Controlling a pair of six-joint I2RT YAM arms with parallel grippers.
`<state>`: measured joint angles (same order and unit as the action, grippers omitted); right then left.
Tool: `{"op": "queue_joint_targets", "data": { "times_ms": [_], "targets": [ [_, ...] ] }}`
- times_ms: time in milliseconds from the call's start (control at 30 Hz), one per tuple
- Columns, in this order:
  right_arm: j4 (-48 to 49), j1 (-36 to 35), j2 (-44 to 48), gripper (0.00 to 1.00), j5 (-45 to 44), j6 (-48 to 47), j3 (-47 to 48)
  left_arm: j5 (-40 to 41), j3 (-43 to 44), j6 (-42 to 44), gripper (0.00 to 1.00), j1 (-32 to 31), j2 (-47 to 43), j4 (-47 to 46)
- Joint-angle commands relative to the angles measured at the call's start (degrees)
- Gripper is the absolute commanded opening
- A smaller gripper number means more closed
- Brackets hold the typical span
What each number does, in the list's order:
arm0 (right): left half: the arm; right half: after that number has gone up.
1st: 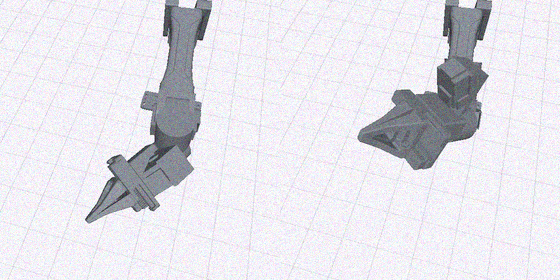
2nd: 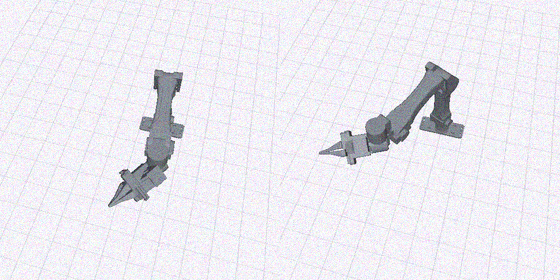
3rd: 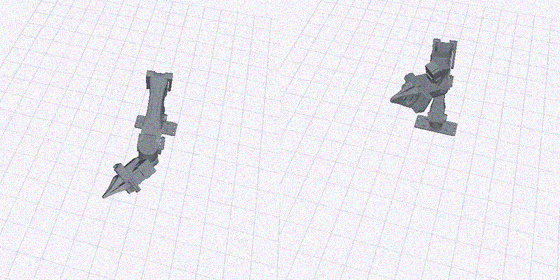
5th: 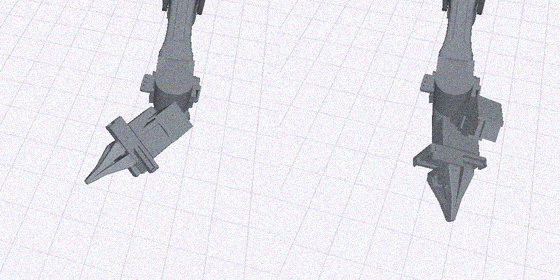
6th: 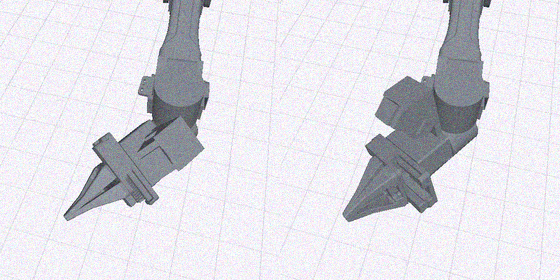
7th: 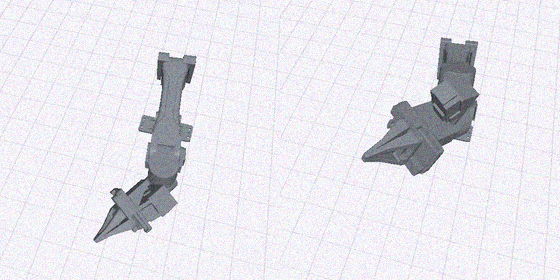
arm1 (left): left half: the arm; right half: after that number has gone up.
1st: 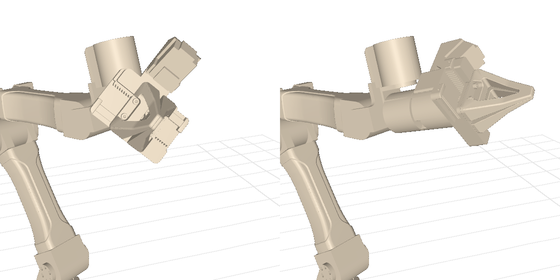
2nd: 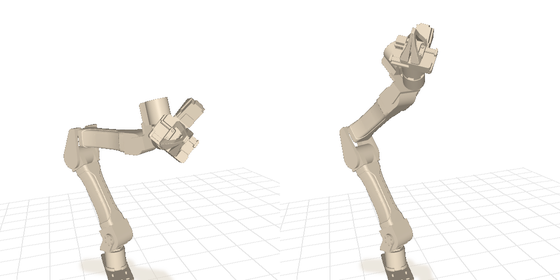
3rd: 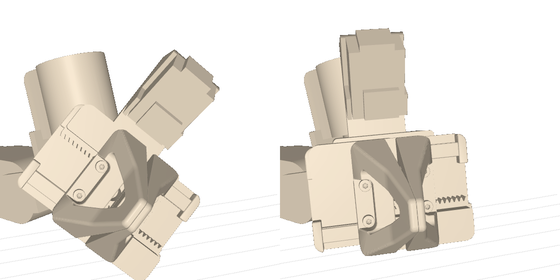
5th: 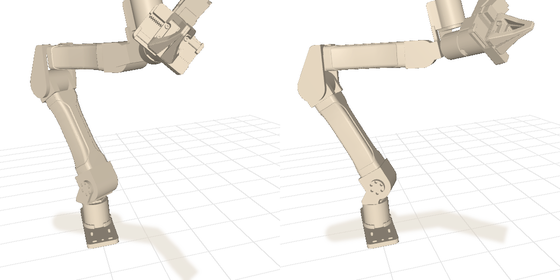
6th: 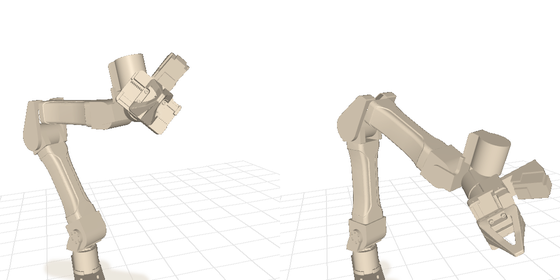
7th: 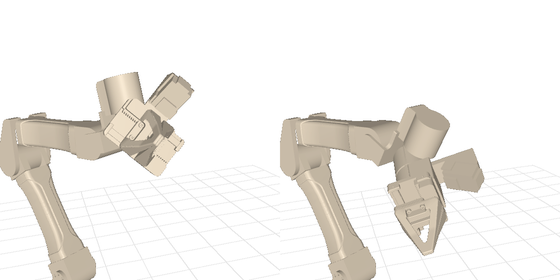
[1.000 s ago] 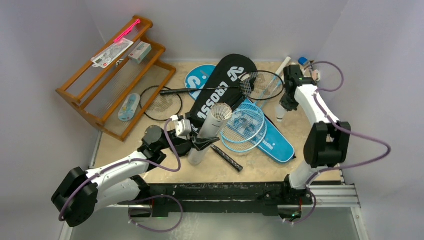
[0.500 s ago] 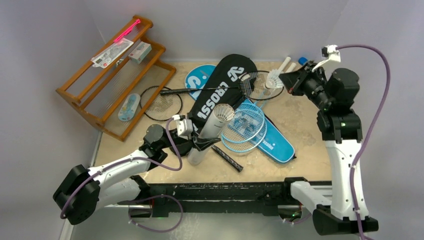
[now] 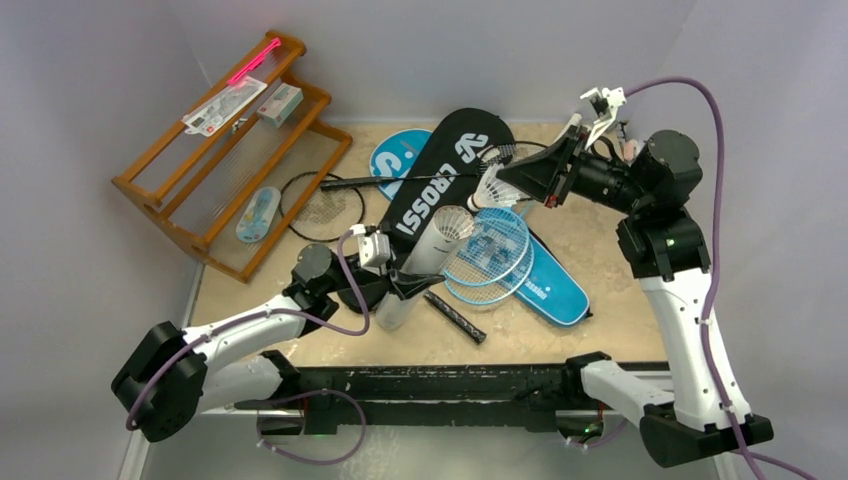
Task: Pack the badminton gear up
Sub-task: Place the shuttlecock at the shuttle tube.
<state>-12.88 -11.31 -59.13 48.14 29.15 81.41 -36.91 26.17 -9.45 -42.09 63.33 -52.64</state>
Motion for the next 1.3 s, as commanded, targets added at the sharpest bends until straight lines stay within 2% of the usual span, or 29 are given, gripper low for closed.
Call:
{"op": "queue_joint_targets", "data": {
  "times_ms": [0, 133, 400, 433, 500, 533, 567, 633, 833, 1267],
  "targets": [
    [3.0, -2.6, 0.5, 0.0, 3.4, -0.8, 0.5, -1.6, 2.1, -1.8, 0.55, -0.2, 1.1, -2.1],
    [1.4, -5.5, -0.1, 0.0, 1.8, -2.3, 0.4, -2.0, 2.5, -2.0, 0.55, -0.1, 1.7, -2.1],
    [-5.0, -13.5, -4.0, 0.0, -7.6, -8.1, 0.6, -2.3, 2.5, -2.3, 0.55, -0.2, 1.8, -2.6],
    [-5.5, -14.1, -4.3, 0.07, -8.7, -8.6, 0.6, -2.4, 2.5, -2.3, 0.55, -0.2, 1.8, -2.7],
    [-6.7, -14.6, -4.6, 0.38, -11.0, -9.2, 0.5, -2.5, 2.5, -2.2, 0.55, -0.2, 1.7, -2.7],
    [-7.4, -14.6, -4.7, 0.48, -12.0, -9.8, 0.5, -2.5, 2.5, -2.1, 0.55, -0.3, 1.6, -2.7],
    [-8.0, -14.6, -4.7, 0.54, -12.8, -10.3, 0.4, -2.5, 2.5, -2.0, 0.55, -0.2, 1.6, -2.7],
    [-9.2, -14.6, -4.5, 0.58, -14.4, -11.2, 0.2, -2.6, 2.4, -1.9, 0.55, -0.2, 1.5, -2.7],
    [-12.0, -14.6, -3.7, 0.63, -16.5, -13.5, 0.0, -2.6, 2.4, -1.8, 0.55, -0.2, 1.4, -2.8],
    [-12.6, -14.6, -1.0, 0.64, -13.6, -15.0, -7.2, -2.6, 1.9, -2.5, 0.55, -0.2, 1.6, -4.7]
  ]
}}
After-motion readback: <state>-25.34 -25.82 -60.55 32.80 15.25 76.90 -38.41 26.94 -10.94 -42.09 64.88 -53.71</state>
